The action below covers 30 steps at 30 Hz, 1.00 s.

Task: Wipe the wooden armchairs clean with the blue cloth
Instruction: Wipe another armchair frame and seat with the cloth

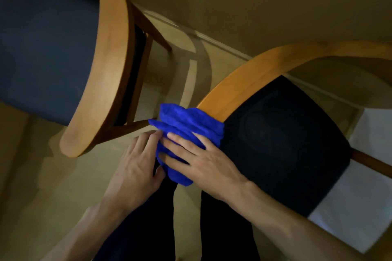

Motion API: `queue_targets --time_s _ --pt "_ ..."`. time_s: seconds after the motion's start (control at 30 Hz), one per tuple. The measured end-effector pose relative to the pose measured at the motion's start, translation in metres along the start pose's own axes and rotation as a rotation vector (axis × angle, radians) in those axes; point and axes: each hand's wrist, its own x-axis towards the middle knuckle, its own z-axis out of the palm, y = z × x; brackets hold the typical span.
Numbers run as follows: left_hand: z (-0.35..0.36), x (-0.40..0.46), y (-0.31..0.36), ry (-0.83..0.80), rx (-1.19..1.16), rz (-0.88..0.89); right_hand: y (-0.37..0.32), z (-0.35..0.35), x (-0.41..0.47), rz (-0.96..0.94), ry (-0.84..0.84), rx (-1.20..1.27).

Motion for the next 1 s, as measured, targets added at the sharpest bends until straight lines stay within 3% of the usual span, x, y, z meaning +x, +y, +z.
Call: queue_targets --time_s 0.1,0.17,0.3,0.4,0.47,0.57,0.77,0.9,1.0 --pt "-0.004 0.006 0.008 -0.016 -0.032 0.103 0.004 0.002 -0.024 0.06 0.042 0.066" --pt "-0.008 0.012 0.012 -0.003 -0.053 0.1 0.009 -0.002 -0.035 0.136 0.158 0.156" --pt "-0.017 0.023 0.015 0.143 -0.083 -0.069 0.016 -0.007 -0.043 0.57 0.539 0.404" --pt "-0.027 0.033 0.018 0.191 -0.086 -0.034 0.022 -0.004 -0.036 0.772 0.638 0.688" --pt "-0.036 0.043 0.022 0.1 -0.071 0.107 0.029 -0.002 -0.032 0.839 0.597 0.865" --pt "-0.044 0.063 0.03 -0.11 0.009 0.273 0.039 0.001 -0.034 0.78 0.381 1.021" --pt "-0.064 0.093 0.04 -0.251 0.286 0.324 0.055 0.007 -0.056 0.621 0.09 0.974" --pt "-0.071 0.105 0.068 -0.398 0.389 0.487 0.083 -0.007 -0.087 0.712 0.018 0.9" --pt "-0.062 0.12 0.107 -0.375 0.5 0.631 0.106 -0.015 -0.123 0.825 -0.031 0.881"
